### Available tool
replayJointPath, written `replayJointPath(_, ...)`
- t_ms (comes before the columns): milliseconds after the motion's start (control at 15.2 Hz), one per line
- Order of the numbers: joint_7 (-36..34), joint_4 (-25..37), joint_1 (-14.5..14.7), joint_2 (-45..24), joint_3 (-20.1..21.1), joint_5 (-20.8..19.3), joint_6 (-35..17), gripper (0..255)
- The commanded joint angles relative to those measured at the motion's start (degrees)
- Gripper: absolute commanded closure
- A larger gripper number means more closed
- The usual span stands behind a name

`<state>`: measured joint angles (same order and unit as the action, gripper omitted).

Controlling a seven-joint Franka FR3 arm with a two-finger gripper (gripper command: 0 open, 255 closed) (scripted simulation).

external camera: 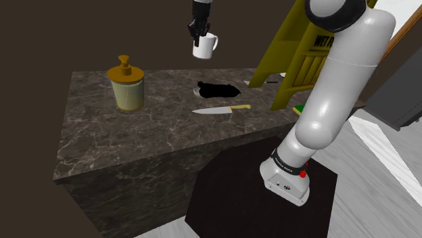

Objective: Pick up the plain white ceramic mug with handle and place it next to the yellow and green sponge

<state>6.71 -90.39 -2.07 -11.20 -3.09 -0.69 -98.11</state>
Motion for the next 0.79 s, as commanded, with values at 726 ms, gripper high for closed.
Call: replayJointPath(726, 13.5, -19.7, -7.3, 15.8, -6.7, -2.2, -4.5, 255)
